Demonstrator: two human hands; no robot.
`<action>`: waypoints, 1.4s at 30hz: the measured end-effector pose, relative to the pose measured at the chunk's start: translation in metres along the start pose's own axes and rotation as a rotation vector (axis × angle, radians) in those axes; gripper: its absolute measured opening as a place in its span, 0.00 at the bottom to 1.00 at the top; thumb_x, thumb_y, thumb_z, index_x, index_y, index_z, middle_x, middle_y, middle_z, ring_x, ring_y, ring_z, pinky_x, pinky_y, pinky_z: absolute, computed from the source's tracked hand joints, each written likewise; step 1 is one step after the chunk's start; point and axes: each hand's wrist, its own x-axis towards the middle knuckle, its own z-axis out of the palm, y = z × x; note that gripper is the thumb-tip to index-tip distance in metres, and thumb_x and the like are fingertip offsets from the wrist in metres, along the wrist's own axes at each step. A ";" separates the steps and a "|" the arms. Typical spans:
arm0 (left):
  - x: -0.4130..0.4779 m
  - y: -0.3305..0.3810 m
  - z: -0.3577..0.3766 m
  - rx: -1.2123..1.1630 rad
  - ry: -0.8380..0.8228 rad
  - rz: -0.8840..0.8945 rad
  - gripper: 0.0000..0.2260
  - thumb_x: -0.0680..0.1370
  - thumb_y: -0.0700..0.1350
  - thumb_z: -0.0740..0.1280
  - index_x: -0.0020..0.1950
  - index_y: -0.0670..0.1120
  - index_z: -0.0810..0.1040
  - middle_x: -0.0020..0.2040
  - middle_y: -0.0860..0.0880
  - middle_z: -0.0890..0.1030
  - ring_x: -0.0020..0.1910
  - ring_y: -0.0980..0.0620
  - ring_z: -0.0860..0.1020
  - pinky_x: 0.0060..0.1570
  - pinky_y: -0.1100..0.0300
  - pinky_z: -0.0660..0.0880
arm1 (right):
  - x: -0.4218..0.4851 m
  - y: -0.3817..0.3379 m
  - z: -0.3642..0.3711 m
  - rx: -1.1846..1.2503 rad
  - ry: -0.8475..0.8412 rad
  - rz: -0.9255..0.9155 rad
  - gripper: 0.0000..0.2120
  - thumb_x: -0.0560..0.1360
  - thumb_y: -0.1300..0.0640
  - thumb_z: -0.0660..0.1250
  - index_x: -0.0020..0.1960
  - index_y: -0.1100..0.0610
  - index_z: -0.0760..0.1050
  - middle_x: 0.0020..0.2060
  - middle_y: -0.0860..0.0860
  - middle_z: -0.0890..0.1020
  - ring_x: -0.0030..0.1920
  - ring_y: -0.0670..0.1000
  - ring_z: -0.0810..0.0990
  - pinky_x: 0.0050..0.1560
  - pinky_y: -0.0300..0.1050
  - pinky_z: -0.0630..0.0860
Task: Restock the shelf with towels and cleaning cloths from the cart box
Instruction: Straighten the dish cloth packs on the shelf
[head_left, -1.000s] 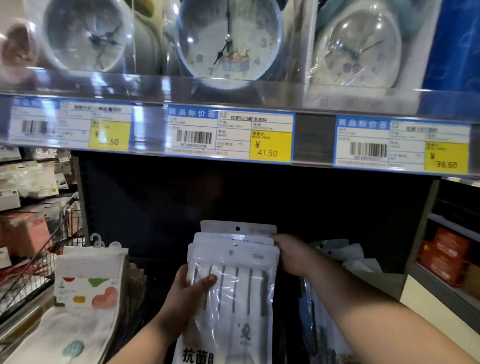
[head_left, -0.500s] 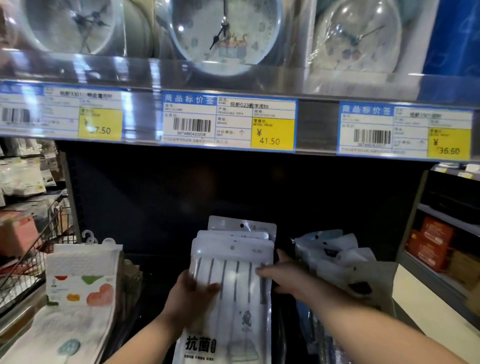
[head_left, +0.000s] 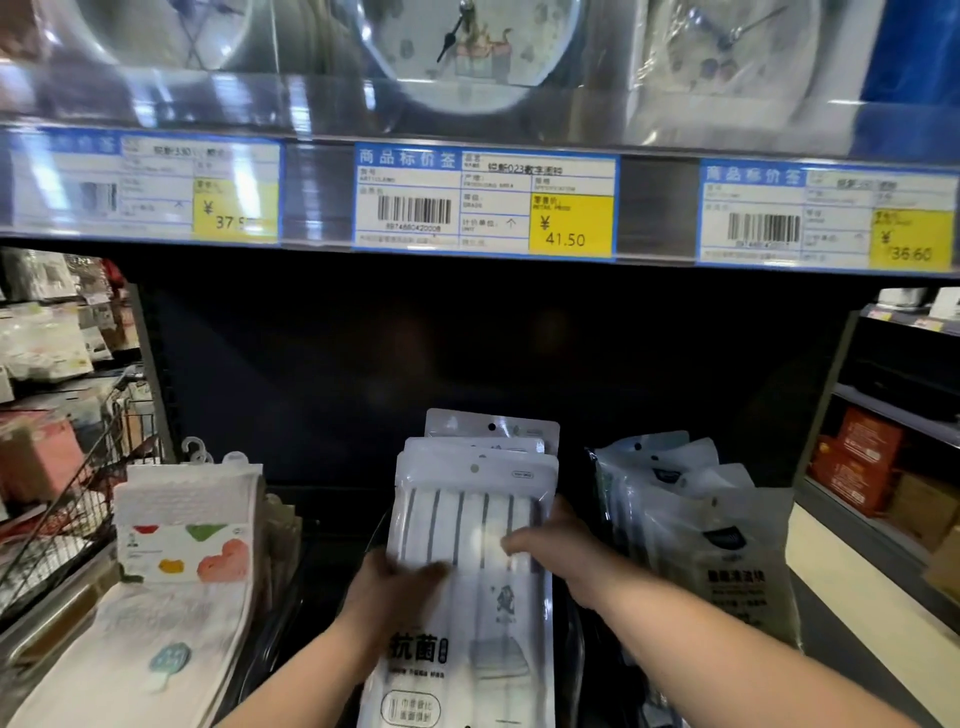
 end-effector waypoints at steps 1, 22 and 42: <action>0.000 0.004 0.000 -0.073 -0.012 0.004 0.15 0.70 0.45 0.76 0.47 0.42 0.72 0.43 0.42 0.80 0.40 0.45 0.79 0.41 0.54 0.77 | 0.004 0.000 0.002 0.081 0.000 0.011 0.34 0.68 0.64 0.71 0.70 0.59 0.61 0.62 0.55 0.74 0.55 0.53 0.75 0.37 0.39 0.71; 0.026 0.017 0.006 -0.126 -0.069 0.013 0.28 0.67 0.54 0.76 0.61 0.42 0.71 0.50 0.42 0.82 0.45 0.43 0.82 0.47 0.48 0.80 | 0.020 0.010 -0.001 0.433 -0.137 -0.058 0.28 0.68 0.72 0.71 0.63 0.55 0.68 0.54 0.52 0.80 0.51 0.49 0.80 0.43 0.38 0.75; 0.018 0.017 -0.007 -0.129 -0.286 -0.030 0.16 0.75 0.45 0.70 0.58 0.38 0.79 0.50 0.38 0.84 0.49 0.39 0.83 0.49 0.49 0.80 | 0.006 -0.007 -0.011 0.301 -0.162 0.125 0.11 0.70 0.68 0.70 0.52 0.62 0.77 0.46 0.55 0.82 0.44 0.51 0.80 0.41 0.40 0.75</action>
